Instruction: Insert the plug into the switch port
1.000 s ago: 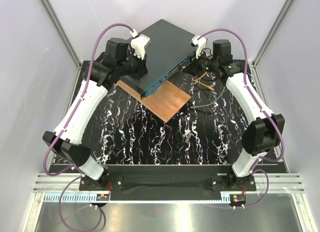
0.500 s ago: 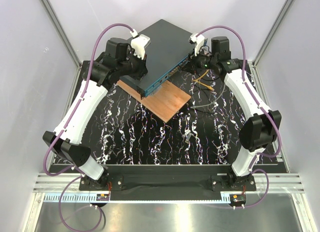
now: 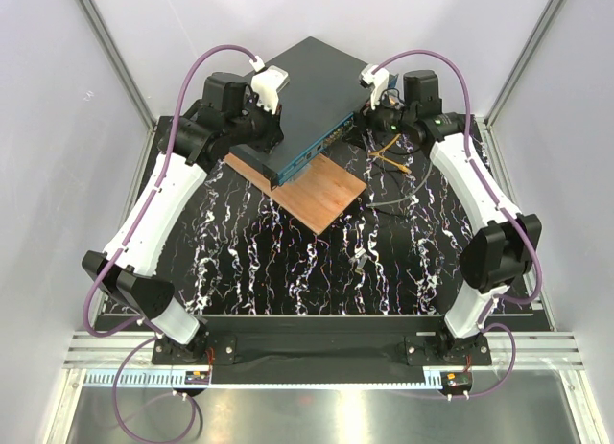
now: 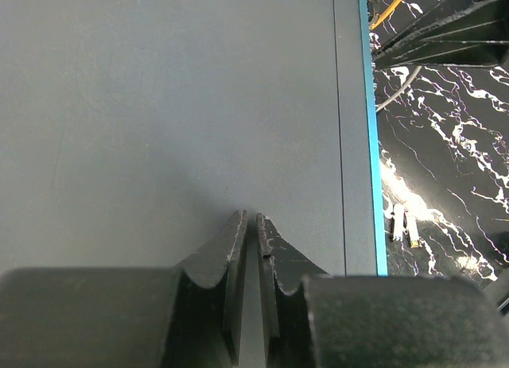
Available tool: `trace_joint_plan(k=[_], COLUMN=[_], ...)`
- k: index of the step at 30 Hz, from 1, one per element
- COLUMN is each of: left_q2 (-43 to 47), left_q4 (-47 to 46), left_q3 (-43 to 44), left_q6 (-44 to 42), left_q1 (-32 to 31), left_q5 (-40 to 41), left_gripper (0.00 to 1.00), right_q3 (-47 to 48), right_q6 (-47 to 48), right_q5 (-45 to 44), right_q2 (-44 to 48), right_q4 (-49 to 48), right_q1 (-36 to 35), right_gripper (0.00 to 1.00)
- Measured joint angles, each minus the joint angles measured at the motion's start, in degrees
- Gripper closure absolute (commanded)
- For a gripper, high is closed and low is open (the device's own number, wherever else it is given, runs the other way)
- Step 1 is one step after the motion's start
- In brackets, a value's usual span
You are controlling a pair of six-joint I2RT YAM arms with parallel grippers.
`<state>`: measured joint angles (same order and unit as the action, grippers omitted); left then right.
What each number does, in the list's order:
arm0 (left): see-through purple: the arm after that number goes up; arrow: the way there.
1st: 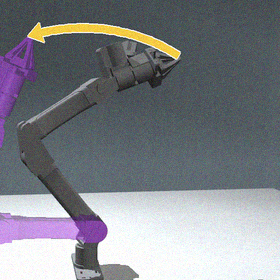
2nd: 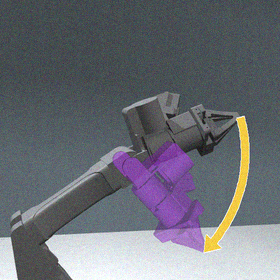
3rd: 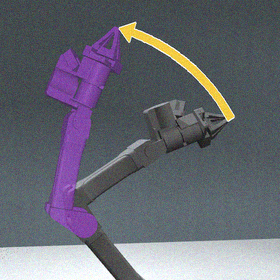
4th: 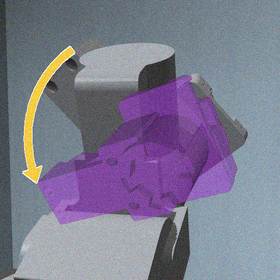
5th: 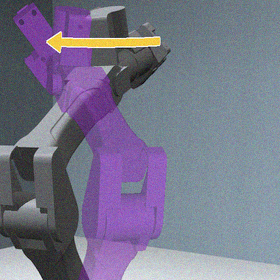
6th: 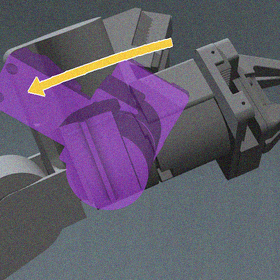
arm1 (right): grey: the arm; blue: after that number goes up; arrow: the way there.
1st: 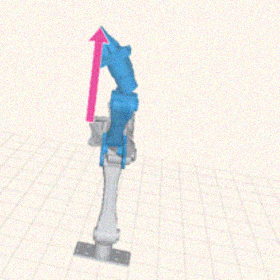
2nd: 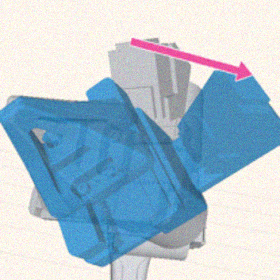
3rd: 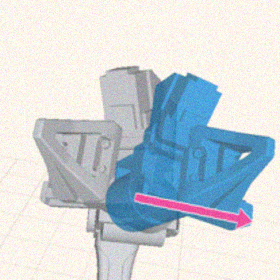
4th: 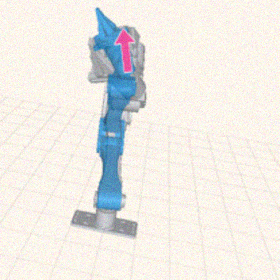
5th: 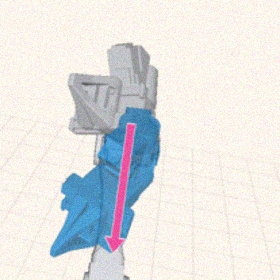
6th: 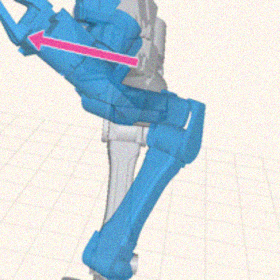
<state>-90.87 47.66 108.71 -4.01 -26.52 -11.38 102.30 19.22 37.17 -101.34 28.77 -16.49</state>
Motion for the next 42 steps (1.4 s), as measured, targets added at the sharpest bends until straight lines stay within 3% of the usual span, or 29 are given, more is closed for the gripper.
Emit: trace_joint_plan(k=[6,11,13,18,25,42], left_q2=[0.0,0.0,0.0,0.0,0.0,0.0], left_q4=[0.0,0.0,0.0,0.0,0.0,-0.3], left_q3=[0.0,0.0,0.0,0.0,0.0,-0.1], left_q6=[0.0,0.0,0.0,0.0,0.0,0.0], left_q1=[0.0,0.0,0.1,0.2,0.2,0.3], left_q5=[0.0,0.0,0.0,0.0,0.0,-0.2], left_gripper=[0.85,0.85,0.85,0.85,0.85,0.85], right_q3=[-0.7,-3.4,-4.0,-4.1,-1.7,6.6], right_q6=[1.7,3.3,3.6,4.0,0.4,-3.4], right_q5=[-0.1,0.0,0.0,0.0,0.8,0.6], right_q2=[0.9,2.7,3.1,3.7,3.3,-3.1], right_q4=[2.2,4.8,5.8,7.6,8.1,10.2], right_q1=[0.3,1.7,2.4,4.2,4.2,2.1], right_gripper=[0.22,0.27,0.31,0.59,0.75,0.78])
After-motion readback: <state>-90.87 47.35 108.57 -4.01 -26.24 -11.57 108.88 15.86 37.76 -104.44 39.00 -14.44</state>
